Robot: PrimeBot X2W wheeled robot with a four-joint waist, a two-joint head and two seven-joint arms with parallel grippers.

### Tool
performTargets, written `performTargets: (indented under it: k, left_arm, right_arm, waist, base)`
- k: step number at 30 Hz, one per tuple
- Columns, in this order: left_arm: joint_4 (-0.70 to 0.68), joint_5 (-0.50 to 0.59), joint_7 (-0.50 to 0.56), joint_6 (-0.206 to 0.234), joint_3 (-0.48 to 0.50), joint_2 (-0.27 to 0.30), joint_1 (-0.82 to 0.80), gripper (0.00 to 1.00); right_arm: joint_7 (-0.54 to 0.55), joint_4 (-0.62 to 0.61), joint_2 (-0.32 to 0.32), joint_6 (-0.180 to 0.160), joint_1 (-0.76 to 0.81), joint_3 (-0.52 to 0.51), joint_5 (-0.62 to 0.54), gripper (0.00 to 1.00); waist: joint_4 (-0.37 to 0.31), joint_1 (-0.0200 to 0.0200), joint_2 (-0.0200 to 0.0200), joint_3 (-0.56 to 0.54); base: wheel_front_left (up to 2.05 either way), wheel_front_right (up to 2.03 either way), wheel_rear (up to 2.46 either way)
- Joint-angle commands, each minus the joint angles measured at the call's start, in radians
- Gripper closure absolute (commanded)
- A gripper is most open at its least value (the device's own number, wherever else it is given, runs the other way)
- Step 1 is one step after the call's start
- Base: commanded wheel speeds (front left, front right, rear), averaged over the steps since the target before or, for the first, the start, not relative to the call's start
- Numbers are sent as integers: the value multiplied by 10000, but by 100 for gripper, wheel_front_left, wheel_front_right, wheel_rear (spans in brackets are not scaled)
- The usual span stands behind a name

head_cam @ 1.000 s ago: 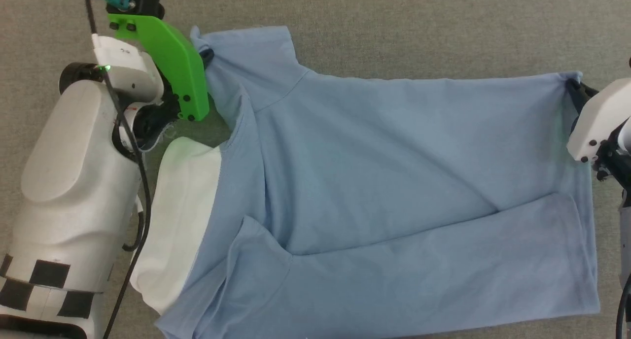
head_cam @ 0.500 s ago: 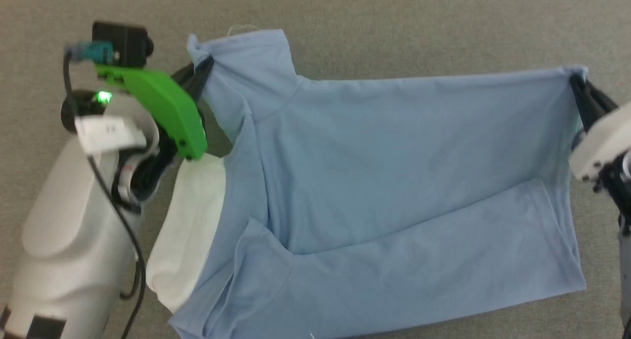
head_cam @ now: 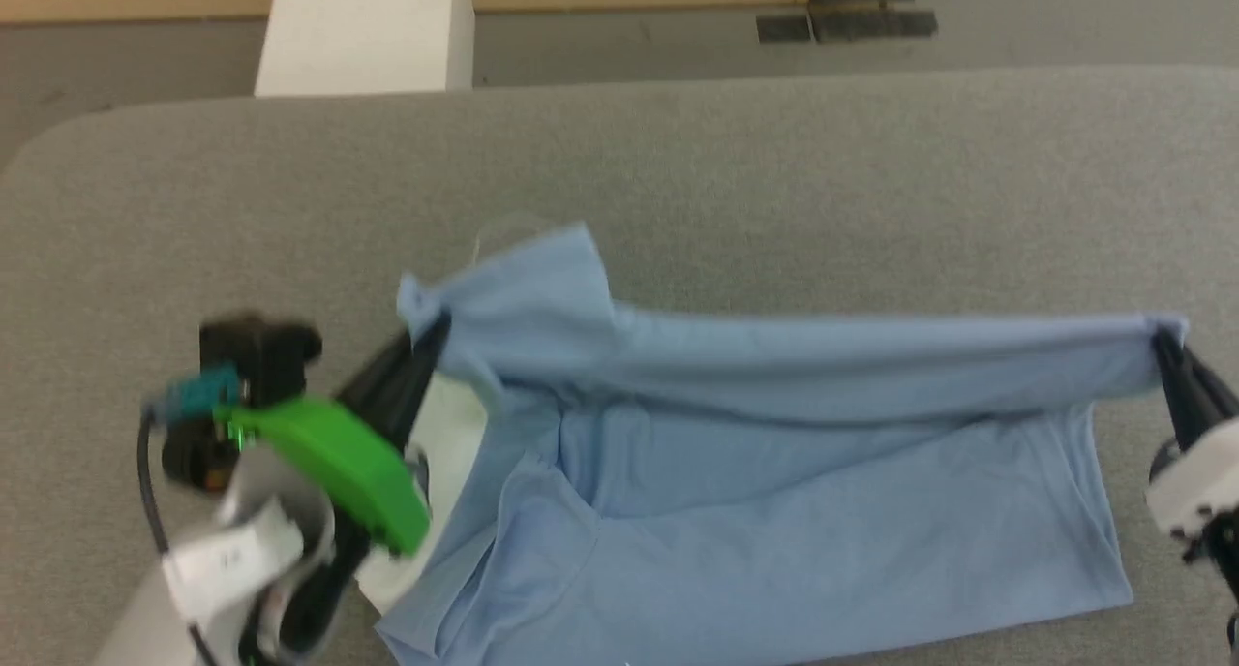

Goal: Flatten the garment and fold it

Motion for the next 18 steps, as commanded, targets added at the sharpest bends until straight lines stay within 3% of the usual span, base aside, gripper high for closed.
performTargets:
  k: [1,10,18]
  left_arm:
    - [-280,-189,-76,193,85,73,591,100]
    - [-1510,-779,332,728,157,458,2993,100]
    - [-1222,-1482,1015,959,-55,440,3900,100]
  right_arm:
    - [48,-179,126,-15,385,-116,112,100]
    - [658,-947,607,-15,2247,-574,634,100]
    - [1154,-782,828,-15,2765,-618,459,100]
  waist:
    - [155,1,0,-539]
    - [424,1,0,-728]
    - [530,1,0,-666]
  base:
    - [0,0,0]
    - [0,0,0]
    - [0,0,0]
